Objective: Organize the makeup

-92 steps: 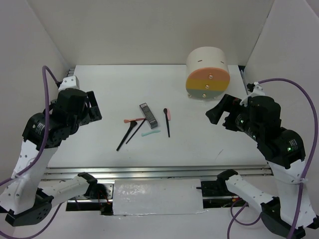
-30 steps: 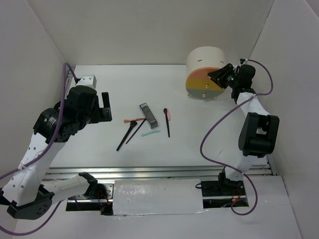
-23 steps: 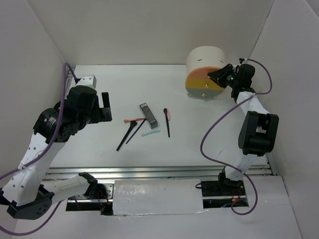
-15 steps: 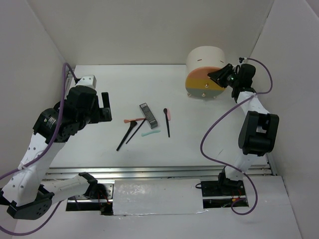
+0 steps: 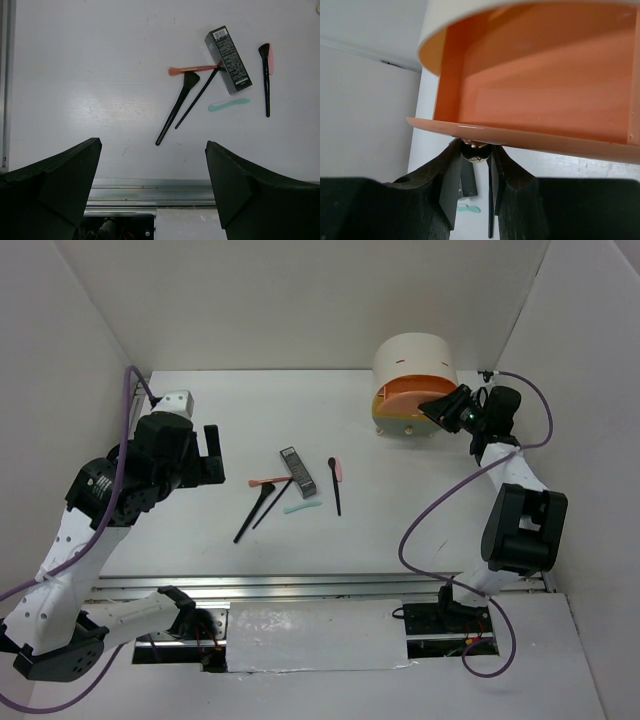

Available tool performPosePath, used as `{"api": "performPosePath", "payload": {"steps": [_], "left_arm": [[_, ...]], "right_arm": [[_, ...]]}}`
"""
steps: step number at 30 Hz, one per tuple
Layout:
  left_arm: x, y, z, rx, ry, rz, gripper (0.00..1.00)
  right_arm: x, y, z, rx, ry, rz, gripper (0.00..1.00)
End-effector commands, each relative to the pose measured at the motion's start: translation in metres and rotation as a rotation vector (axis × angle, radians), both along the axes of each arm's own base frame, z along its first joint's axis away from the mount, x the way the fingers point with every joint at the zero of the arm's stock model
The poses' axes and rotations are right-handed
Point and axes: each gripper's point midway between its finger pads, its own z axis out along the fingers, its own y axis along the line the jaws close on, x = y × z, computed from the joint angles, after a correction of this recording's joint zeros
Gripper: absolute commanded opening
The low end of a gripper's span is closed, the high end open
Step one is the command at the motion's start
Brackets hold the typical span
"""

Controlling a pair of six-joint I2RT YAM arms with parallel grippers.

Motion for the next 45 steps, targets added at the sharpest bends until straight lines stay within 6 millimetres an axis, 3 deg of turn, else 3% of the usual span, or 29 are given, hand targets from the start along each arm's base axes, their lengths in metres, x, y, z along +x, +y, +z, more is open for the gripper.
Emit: {"api": "performPosePath", "payload": {"steps": [1, 8, 12, 14, 15, 19, 21, 24, 25, 27, 28, 30, 32, 34, 37, 41, 42, 43, 44, 45], "left_arm": [[-0.001, -0.002, 0.017, -0.028, -0.061, -0.023, 0.99], [-0.006, -0.001, 0.015, -0.045, -0.067, -0.025, 0.99], [-0.009, 0.001, 0.013, -0.05, -0.064, -0.023, 0.99], [-0.011, 0.001, 0.012, -0.047, -0.061, -0.023, 0.99], [-0.011, 0.002, 0.011, -0.045, -0.057, -0.022, 0.99], [-0.011, 0.001, 0.01, -0.048, -0.052, -0.019, 0.99], [-0.01, 0.001, 0.008, -0.051, -0.048, -0.009, 0.99], [-0.009, 0.004, 0.004, -0.048, -0.035, 0.023, 0.99], [-0.008, 0.005, -0.001, -0.042, -0.02, 0.044, 1.0], [-0.007, 0.006, -0.007, -0.033, 0.003, 0.061, 0.99], [-0.005, 0.005, -0.011, -0.029, 0.017, 0.072, 0.99], [-0.002, 0.0, -0.017, -0.038, 0.033, 0.072, 0.99], [0.002, -0.006, -0.02, -0.056, 0.042, 0.063, 0.99], [0.004, -0.012, -0.022, -0.076, 0.051, 0.053, 0.99], [0.005, -0.023, -0.024, -0.107, 0.061, 0.016, 0.99], [0.004, -0.027, -0.029, -0.105, 0.079, -0.022, 0.99], [0.002, -0.03, -0.031, -0.102, 0.092, -0.044, 0.99], [0.001, -0.031, -0.033, -0.099, 0.103, -0.05, 0.99], [0.001, -0.031, -0.034, -0.095, 0.109, -0.058, 0.99], [-0.001, -0.03, -0.036, -0.086, 0.123, -0.059, 0.99]], "right_arm": [[-0.023, 0.009, 0.023, -0.033, -0.091, 0.048, 0.27], [-0.036, 0.01, 0.031, -0.038, -0.105, 0.045, 0.34], [-0.038, 0.007, 0.035, -0.045, -0.102, 0.025, 0.57], [-0.038, 0.007, 0.04, -0.05, -0.103, 0.027, 0.88], [-0.037, 0.007, 0.044, -0.056, -0.111, 0.028, 0.92], [-0.046, 0.011, 0.059, -0.065, -0.127, 0.035, 0.94], [-0.06, 0.016, 0.068, -0.069, -0.137, 0.035, 0.94], [-0.082, 0.032, 0.073, -0.136, -0.141, 0.034, 0.95], [-0.093, 0.049, 0.065, -0.155, -0.102, 0.061, 0.95], [-0.108, 0.066, 0.073, -0.233, -0.125, 0.075, 0.95], [-0.116, 0.093, 0.069, -0.269, -0.112, 0.105, 0.94], [-0.129, 0.117, 0.058, -0.299, -0.047, 0.142, 0.93], [-0.14, 0.145, 0.035, -0.358, 0.054, 0.157, 0.89], [-0.136, 0.143, 0.012, -0.441, 0.13, 0.069, 0.83], [-0.13, 0.158, -0.024, -0.485, 0.247, 0.055, 0.76], [-0.101, 0.172, -0.064, -0.586, 0.351, 0.03, 0.71], [-0.094, 0.172, -0.071, -0.622, 0.365, 0.027, 0.7], [-0.084, 0.173, -0.065, -0.642, 0.365, 0.011, 0.69], [-0.076, 0.17, -0.088, -0.7, 0.411, 0.003, 0.68], [-0.072, 0.17, -0.094, -0.727, 0.429, 0.004, 0.67]]}}
